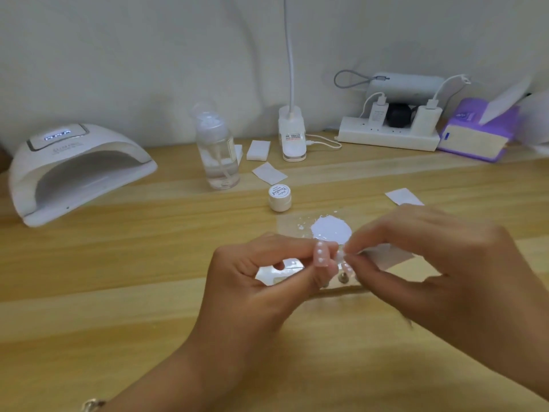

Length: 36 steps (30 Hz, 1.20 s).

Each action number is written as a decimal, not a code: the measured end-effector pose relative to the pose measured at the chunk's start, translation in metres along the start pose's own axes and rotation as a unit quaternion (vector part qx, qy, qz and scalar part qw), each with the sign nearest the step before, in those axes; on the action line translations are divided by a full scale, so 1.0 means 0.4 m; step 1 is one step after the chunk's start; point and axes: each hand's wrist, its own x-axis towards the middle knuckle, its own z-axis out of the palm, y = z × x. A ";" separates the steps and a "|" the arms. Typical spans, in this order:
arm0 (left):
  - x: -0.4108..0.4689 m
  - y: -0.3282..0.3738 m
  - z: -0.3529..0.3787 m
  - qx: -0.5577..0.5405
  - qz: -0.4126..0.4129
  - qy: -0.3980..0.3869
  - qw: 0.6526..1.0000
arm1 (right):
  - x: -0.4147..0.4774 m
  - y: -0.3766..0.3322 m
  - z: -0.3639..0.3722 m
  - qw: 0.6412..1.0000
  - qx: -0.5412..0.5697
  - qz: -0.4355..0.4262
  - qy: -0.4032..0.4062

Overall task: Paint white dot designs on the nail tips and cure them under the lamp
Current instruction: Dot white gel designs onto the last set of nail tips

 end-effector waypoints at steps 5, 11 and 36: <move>-0.003 -0.006 0.008 0.027 0.003 -0.014 1.000 | -0.009 -0.010 0.003 0.987 0.136 0.084 0.024; -0.007 -0.005 0.014 0.021 0.014 0.008 1.000 | -0.022 -0.005 0.001 0.947 0.292 0.135 -0.017; -0.020 0.000 0.029 0.114 0.062 -0.022 0.991 | -0.039 -0.019 0.013 0.962 0.248 0.096 0.058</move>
